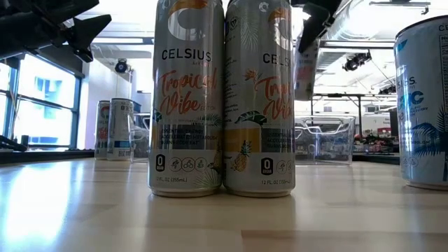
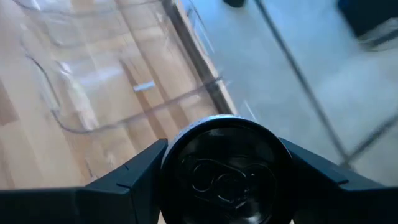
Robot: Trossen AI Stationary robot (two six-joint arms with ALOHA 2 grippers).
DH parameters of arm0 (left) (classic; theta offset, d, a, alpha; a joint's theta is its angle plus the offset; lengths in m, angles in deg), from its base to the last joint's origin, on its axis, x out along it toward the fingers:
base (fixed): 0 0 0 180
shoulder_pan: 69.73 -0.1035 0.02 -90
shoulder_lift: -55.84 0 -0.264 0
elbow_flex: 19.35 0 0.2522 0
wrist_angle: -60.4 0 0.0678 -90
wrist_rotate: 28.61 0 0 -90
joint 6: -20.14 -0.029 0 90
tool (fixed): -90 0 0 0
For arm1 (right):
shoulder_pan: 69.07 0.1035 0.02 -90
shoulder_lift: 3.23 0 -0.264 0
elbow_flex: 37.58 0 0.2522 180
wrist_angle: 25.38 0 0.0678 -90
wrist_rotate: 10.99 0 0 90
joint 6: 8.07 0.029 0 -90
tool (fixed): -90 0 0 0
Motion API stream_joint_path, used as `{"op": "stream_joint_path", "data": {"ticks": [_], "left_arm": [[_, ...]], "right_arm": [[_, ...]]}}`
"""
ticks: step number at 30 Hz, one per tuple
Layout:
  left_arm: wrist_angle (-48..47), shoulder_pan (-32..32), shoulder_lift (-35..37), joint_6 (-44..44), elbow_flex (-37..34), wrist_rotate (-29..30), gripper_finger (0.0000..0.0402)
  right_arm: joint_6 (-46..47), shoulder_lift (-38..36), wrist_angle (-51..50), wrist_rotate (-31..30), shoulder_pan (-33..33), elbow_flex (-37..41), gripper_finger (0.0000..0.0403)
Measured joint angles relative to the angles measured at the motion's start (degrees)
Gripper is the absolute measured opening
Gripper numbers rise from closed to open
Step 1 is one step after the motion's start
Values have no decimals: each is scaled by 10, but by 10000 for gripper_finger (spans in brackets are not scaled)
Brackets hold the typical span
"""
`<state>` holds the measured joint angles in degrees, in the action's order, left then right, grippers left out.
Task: Sort soda cans
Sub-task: Put the middle right white-pink soda can into the right transparent bin
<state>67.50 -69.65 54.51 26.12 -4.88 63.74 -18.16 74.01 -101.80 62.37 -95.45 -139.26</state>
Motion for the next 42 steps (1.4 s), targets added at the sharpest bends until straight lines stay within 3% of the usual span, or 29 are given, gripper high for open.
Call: {"op": "stream_joint_path", "data": {"ticks": [4,10,18,29,42], "left_arm": [[0,0,0,4,0,0,182],[-1,0,0,14,0,0,182],[-1,0,0,15,0,0,182],[-1,0,0,15,0,0,182],[-17,0,0,24,0,0,182]], "right_arm": [[-24,10,6,74,-72,1,243],[-36,11,34,96,-112,72,243],[-46,12,64,97,-112,141,243],[-39,12,7,184,-110,147,243],[-21,10,-7,189,-77,160,243]]}}
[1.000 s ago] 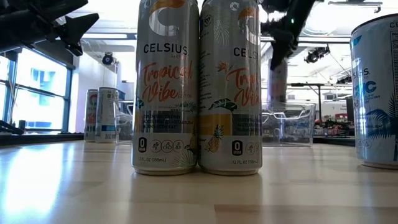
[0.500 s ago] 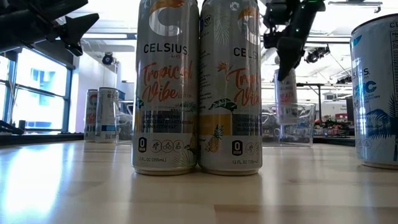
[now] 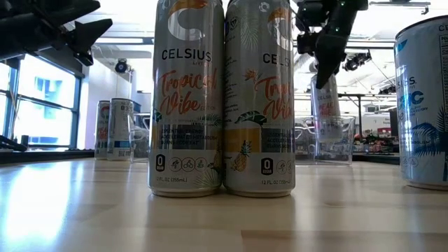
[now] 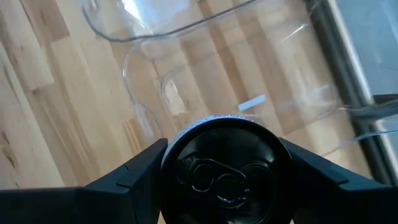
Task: Sort soda cans
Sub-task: Put the middle right white-pink soda can into the right transparent bin
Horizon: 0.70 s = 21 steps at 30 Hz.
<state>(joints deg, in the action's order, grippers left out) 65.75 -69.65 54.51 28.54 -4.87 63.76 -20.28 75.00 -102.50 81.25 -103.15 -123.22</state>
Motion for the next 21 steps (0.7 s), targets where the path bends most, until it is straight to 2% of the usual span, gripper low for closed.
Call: {"op": "stream_joint_path", "data": {"ticks": [10,21], "left_arm": [[0,0,0,0,0,0,182],[0,0,0,0,0,0,182]], "right_arm": [[17,-31,90,-36,4,122,243],[34,-70,91,-42,4,138,243]]}}
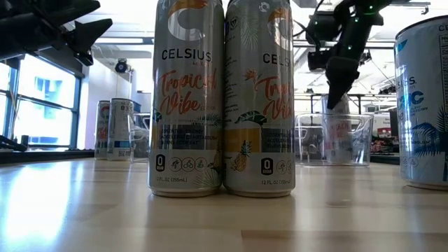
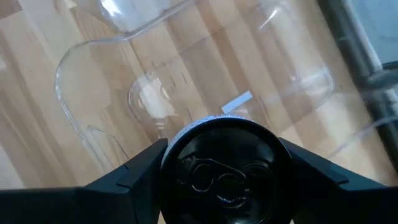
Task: Sort soda cans
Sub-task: Put the middle right white-pink soda can into the right transparent bin, then put the top white-pink soda can into the right transparent bin
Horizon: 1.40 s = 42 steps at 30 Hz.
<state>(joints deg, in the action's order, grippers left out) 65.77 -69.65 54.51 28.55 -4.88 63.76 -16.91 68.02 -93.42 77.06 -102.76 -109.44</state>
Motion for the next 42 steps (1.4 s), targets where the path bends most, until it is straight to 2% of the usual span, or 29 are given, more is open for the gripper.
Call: {"op": "stream_joint_path", "data": {"ticks": [5,12,27,33,42], "left_arm": [[0,0,0,0,0,0,182],[0,0,0,0,0,0,182],[0,0,0,0,0,0,182],[1,0,0,0,0,0,182],[1,0,0,0,0,0,182]], "right_arm": [[11,-31,5,-8,7,-20,243],[29,-41,-59,-13,32,-17,243],[35,-40,-29,-15,37,36,244],[39,-40,-33,-15,37,36,296],[38,-55,-53,-23,37,10,307]]}}
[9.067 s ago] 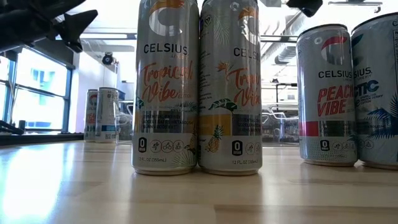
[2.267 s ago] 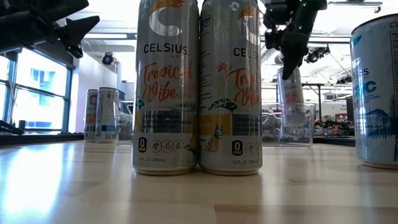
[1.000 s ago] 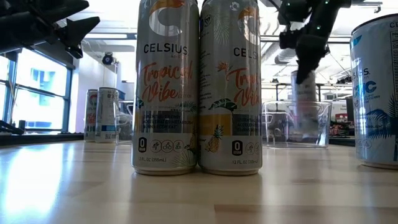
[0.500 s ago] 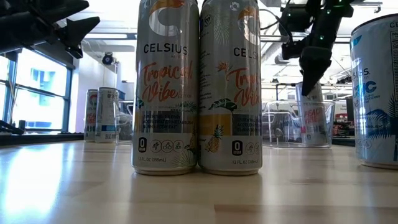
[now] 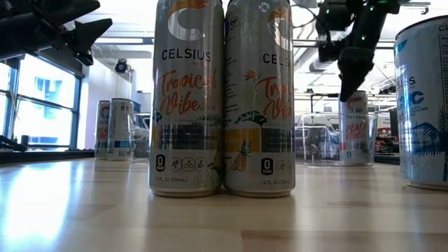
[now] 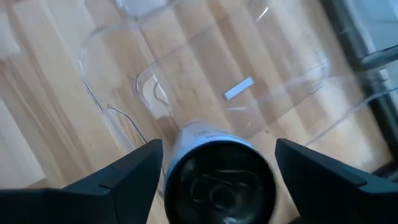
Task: Sort soda cans
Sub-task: Put the top white-pink soda can into the right transparent bin
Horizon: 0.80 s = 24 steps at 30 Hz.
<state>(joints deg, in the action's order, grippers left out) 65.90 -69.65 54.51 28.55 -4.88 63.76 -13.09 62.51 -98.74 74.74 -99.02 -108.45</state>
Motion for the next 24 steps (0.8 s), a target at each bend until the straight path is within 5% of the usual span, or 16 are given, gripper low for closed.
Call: {"op": "stream_joint_path", "data": {"ticks": [9,16,24], "left_arm": [[0,0,0,5,0,0,182],[0,0,0,5,0,0,182],[31,0,0,-40,0,0,182]], "right_arm": [[52,-61,-30,-25,77,-85,309],[206,-116,-27,-76,338,-76,309],[395,-60,4,-217,632,-76,309]]}}
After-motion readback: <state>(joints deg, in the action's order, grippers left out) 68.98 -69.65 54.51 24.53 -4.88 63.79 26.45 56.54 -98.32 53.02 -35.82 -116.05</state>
